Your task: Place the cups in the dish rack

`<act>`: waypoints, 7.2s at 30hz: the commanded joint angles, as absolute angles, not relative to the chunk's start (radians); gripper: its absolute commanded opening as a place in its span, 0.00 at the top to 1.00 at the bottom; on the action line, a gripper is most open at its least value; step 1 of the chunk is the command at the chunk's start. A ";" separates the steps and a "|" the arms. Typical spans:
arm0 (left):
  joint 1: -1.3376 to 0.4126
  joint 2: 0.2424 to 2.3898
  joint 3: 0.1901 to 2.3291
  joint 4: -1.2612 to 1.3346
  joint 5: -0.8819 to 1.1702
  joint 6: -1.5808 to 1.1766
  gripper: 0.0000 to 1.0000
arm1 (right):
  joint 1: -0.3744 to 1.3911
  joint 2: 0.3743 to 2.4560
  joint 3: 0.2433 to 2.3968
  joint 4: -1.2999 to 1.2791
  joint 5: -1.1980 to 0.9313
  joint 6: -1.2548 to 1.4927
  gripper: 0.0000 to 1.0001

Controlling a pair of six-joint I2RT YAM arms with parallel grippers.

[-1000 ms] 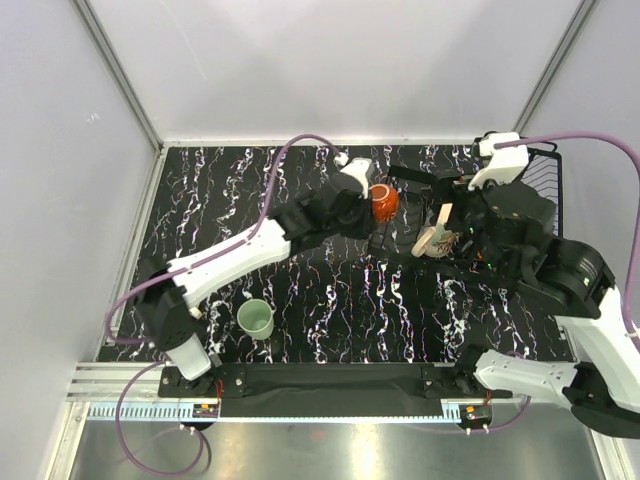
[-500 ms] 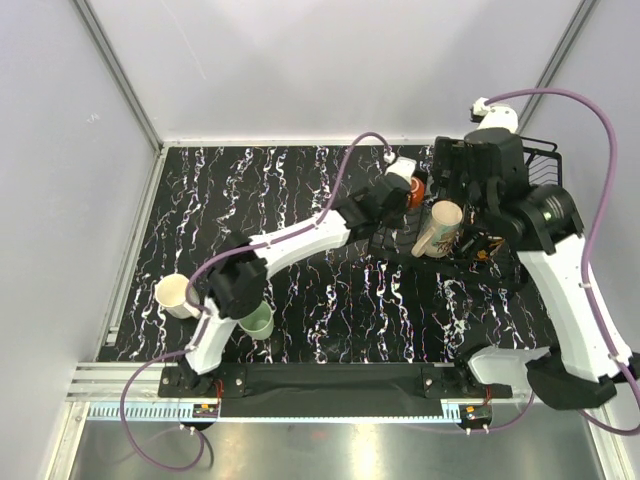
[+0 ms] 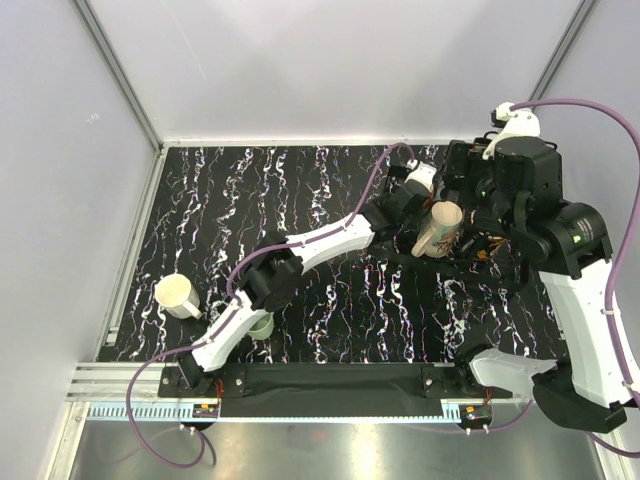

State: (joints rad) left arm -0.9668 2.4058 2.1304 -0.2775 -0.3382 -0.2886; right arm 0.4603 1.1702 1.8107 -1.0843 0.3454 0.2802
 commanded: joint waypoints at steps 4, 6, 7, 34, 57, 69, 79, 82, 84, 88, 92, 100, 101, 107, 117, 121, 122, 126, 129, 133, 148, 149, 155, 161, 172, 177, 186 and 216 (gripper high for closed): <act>-0.963 2.445 2.237 -0.118 -0.289 -0.232 1.00 | 0.449 1.140 1.802 -1.031 0.321 0.262 0.04; -0.963 2.451 2.224 -0.089 -0.223 -0.223 1.00 | 0.451 1.135 1.799 -1.026 0.318 0.262 0.04; -0.963 2.462 2.223 -0.092 -0.209 -0.215 1.00 | 0.451 1.137 1.798 -1.023 0.313 0.261 0.04; -0.920 2.525 2.249 -0.170 -0.006 -0.271 0.94 | 0.451 1.101 1.750 -0.966 0.233 0.259 0.02; -0.907 2.444 2.135 -0.181 -0.011 -0.268 0.59 | 0.451 1.118 1.755 -0.969 0.180 0.284 0.00; -0.904 2.266 1.974 -0.169 -0.018 -0.241 0.51 | 0.451 1.132 1.697 -1.012 0.172 0.288 0.00; -0.899 1.976 1.741 -0.225 -0.063 -0.307 0.50 | 0.451 1.173 1.716 -1.084 0.239 0.370 0.00; -0.899 1.887 1.634 -0.227 -0.090 -0.348 0.50 | 0.451 1.192 1.741 -1.120 0.207 0.387 0.00; -0.897 1.794 1.547 -0.233 -0.100 -0.386 0.49 | 0.449 1.207 1.746 -1.147 0.193 0.414 0.00; -0.896 1.632 1.428 -0.305 -0.109 -0.451 0.48 | 0.451 1.217 1.756 -1.181 0.224 0.489 0.00; -0.890 1.444 1.310 -0.417 -0.178 -0.537 0.46 | 0.451 1.190 1.732 -1.157 0.130 0.459 0.00; -0.810 1.013 1.175 -0.752 -0.345 -0.636 0.41 | 0.456 1.330 1.709 -1.229 -0.026 0.422 0.00; -0.799 0.979 1.170 -0.791 -0.401 -0.655 0.39 | 0.463 1.341 1.706 -1.226 -0.014 0.422 0.00; -0.658 0.821 1.155 -1.031 -0.414 -0.696 0.39 | 0.705 1.498 1.812 -1.252 0.136 0.448 0.00; -0.552 0.779 1.118 -1.255 -0.400 -0.828 0.32 | 0.767 1.477 1.620 -1.052 0.106 0.552 0.00; -0.552 0.873 1.172 -1.342 -0.454 -0.856 0.32 | 0.767 1.463 1.589 -1.042 0.095 0.546 0.00; -0.552 0.883 1.173 -1.347 -0.472 -0.865 0.32 | 0.767 1.462 1.588 -1.037 0.089 0.537 0.00; -0.539 0.925 1.161 -1.367 -0.577 -0.919 0.33 | 0.769 1.430 1.553 -0.997 0.048 0.489 0.00; -0.493 0.942 1.173 -1.373 -0.623 -0.919 0.33 | 0.767 1.365 1.477 -0.927 0.022 0.474 0.00; -0.391 0.963 1.160 -1.332 -0.638 -0.867 0.34 | 0.767 1.318 1.419 -0.897 0.025 0.454 0.00; -0.103 1.098 1.078 -1.241 -0.552 -0.844 0.40 | 0.765 1.344 1.451 -0.956 0.018 0.459 0.00; -0.097 1.114 1.072 -1.233 -0.551 -0.847 0.40 | 0.765 1.341 1.448 -0.951 0.018 0.465 0.00; -0.083 1.190 1.034 -1.163 -0.505 -0.873 0.41 | 0.767 1.312 1.420 -0.951 0.017 0.472 0.00; -0.052 1.250 1.020 -1.101 -0.477 -0.874 0.41 | 0.767 1.296 1.402 -0.953 0.014 0.483 0.00; 0.020 1.331 0.916 -1.039 -0.422 -0.897 0.48 | 0.765 1.330 1.408 -0.985 0.025 0.514 0.00; 0.025 1.328 0.899 -1.008 -0.414 -0.874 0.90 | 0.767 1.342 1.384 -0.983 0.023 0.532 0.00; 0.023 1.140 1.020 -0.986 -0.286 -0.792 1.00 | 0.767 1.388 1.405 -0.977 -0.031 0.557 0.00; -0.541 0.769 0.796 0.601 0.442 -1.160 1.00 | 0.824 1.138 1.105 0.062 -0.505 0.859 0.14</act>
State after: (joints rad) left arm -0.5037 0.7872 0.7975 0.2630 0.5072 -1.1038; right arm 0.7990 1.1427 1.1122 -0.1471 -0.5003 0.7860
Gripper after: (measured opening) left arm 0.145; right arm 0.865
